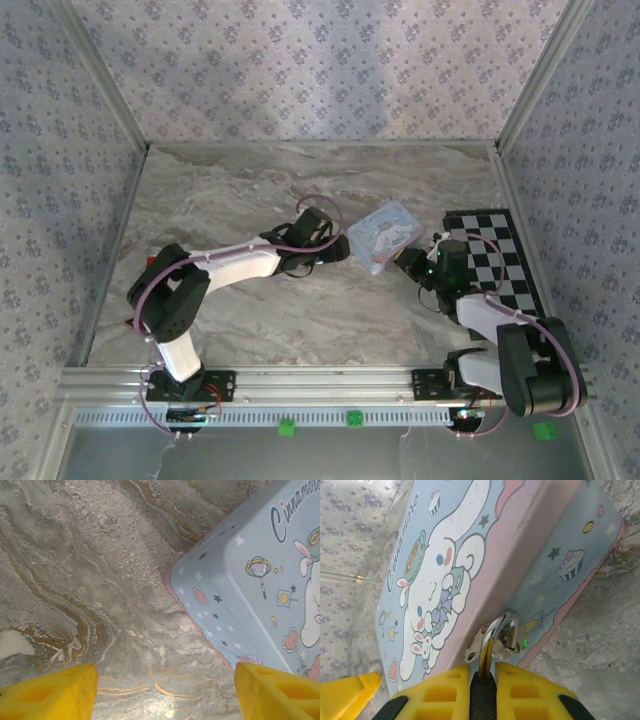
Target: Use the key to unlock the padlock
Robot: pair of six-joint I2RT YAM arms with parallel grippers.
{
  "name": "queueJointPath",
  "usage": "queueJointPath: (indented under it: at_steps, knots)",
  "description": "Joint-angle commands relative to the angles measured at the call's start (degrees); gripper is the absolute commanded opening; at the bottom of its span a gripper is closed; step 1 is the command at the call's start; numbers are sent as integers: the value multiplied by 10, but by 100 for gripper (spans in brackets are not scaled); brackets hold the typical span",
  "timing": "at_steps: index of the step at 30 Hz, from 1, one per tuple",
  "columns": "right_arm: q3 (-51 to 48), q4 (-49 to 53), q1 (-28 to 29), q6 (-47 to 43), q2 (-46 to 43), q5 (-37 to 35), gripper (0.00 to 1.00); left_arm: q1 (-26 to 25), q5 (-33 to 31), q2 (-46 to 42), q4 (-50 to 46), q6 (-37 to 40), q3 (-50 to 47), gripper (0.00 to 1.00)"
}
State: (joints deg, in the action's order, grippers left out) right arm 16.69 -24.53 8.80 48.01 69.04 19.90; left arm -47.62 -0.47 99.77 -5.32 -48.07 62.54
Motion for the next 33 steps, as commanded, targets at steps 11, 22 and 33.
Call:
queueJointPath:
  at_steps: [11,22,33]
  knots:
    - [-20,-57,-58,47,93,26,0,-15,3,3,-5,-1,18,73]
    - [41,-89,26,21,113,58,0,-15,-4,6,-6,1,26,74]
    - [50,-92,63,31,129,13,0,23,-7,35,-32,10,62,75]
